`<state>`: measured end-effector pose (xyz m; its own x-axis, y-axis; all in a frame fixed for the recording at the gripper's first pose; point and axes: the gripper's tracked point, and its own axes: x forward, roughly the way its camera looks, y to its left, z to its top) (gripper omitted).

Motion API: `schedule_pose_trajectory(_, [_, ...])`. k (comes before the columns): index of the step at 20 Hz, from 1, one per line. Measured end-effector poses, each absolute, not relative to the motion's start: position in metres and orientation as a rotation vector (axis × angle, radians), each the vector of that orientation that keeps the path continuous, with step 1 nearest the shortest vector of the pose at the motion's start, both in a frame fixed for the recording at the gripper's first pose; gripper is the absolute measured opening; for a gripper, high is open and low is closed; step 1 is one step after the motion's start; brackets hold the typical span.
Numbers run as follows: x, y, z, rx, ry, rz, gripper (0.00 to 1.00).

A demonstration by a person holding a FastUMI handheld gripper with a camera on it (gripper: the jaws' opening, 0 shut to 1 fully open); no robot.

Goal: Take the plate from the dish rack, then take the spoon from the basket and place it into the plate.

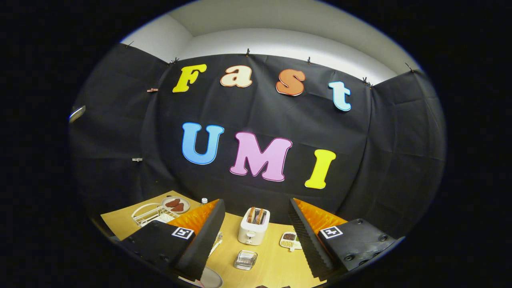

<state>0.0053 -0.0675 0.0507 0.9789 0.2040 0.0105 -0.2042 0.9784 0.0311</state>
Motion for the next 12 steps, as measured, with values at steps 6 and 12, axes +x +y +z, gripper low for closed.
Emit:
schedule_pose_trajectory(6, [0.009,-0.086,0.049,0.058,-0.014,0.233,0.98])
schedule_pose_trajectory(12, [0.007,-0.095,0.041,0.056,-0.012,0.258,0.98])
